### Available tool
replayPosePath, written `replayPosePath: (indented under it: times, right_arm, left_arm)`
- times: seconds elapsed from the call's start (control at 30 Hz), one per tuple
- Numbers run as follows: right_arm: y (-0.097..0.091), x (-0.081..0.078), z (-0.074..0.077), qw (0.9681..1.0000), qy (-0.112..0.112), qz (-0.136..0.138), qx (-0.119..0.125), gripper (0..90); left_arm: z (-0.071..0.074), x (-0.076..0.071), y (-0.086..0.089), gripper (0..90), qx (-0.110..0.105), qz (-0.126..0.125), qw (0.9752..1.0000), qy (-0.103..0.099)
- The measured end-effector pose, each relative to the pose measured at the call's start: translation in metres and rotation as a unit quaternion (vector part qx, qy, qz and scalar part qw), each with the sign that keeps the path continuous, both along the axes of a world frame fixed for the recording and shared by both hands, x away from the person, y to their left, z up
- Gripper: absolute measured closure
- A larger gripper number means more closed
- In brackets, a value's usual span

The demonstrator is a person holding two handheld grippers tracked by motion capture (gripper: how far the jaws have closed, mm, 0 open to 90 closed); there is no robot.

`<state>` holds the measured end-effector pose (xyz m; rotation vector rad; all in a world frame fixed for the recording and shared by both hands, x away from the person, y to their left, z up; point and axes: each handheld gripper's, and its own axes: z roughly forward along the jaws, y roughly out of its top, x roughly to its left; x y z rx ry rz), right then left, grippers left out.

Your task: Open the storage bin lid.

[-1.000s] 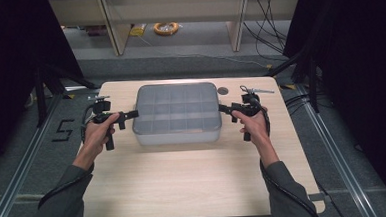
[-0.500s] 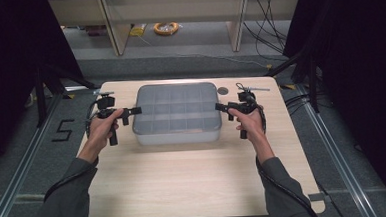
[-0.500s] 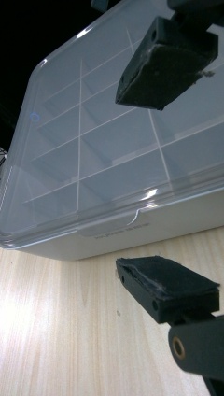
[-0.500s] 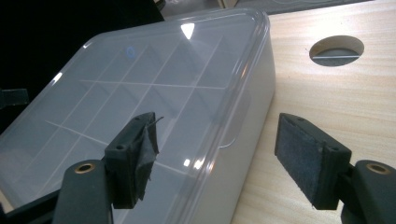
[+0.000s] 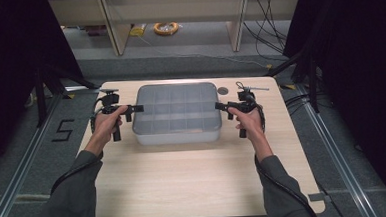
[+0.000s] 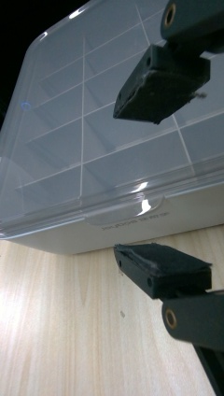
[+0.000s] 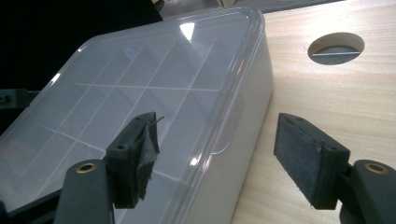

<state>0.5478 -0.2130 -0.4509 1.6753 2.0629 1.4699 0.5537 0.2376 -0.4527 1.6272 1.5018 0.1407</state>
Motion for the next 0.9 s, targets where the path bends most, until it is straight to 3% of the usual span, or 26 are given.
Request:
replayPosePath:
  times: [0.07,0.1,0.17,0.2,0.3,0.33,0.37,0.4,0.43,0.67,0.8,0.9]
  right_arm:
    - [0.001,0.001,-0.001,1.0,0.0,-0.004,-0.001,33.2]
    - [-0.001,0.003,-0.003,0.9998,-0.012,0.009,-0.009,33.6]
    - [0.003,0.003,-0.002,1.0,0.009,0.001,0.004,35.3]
    - [0.002,0.004,-0.004,0.9999,-0.003,0.005,-0.009,35.8]
    - [0.007,0.004,-0.004,0.9997,0.021,-0.003,0.012,36.9]
    - [0.007,0.008,-0.006,1.0,0.002,0.004,0.001,37.7]
    - [0.008,0.008,-0.007,1.0,-0.001,0.007,0.001,37.9]
    - [0.011,0.007,-0.005,0.9998,0.018,0.004,0.01,37.9]
    - [0.009,0.01,-0.007,1.0,0.0,0.009,-0.001,38.0]
    - [0.016,0.013,-0.011,0.9997,0.016,0.004,0.015,41.9]
    - [0.017,0.013,-0.011,1.0,0.0,0.008,-0.006,46.8]
    - [0.019,0.011,-0.01,0.9998,0.008,-0.007,0.017,49.2]
  left_arm:
    - [-0.001,0.002,-0.001,30.9,-0.002,0.003,1.0,0.003]
    - [-0.002,0.003,-0.001,31.4,-0.002,0.004,0.9999,0.009]
    - [-0.003,0.006,-0.003,32.6,0.002,0.006,0.9999,0.012]
    - [-0.004,0.008,-0.004,33.2,0.001,0.009,0.9999,0.013]
    - [-0.004,0.01,-0.006,34.0,-0.008,0.013,0.9998,0.016]
    - [-0.006,0.012,-0.007,34.1,-0.009,0.009,0.9997,0.019]
    - [-0.006,0.012,-0.007,35.0,-0.009,0.009,0.9997,0.019]
    - [-0.006,0.012,-0.007,35.8,-0.005,0.004,0.9998,0.021]
    - [-0.006,0.013,-0.009,36.5,-0.009,0.006,0.9998,0.019]
    - [-0.003,0.012,-0.011,40.1,0.004,0.002,0.9998,0.02]
    - [-0.004,0.009,-0.01,42.1,-0.005,0.014,0.9997,0.017]
    - [-0.005,0.008,-0.009,43.7,-0.009,0.016,0.9997,0.014]
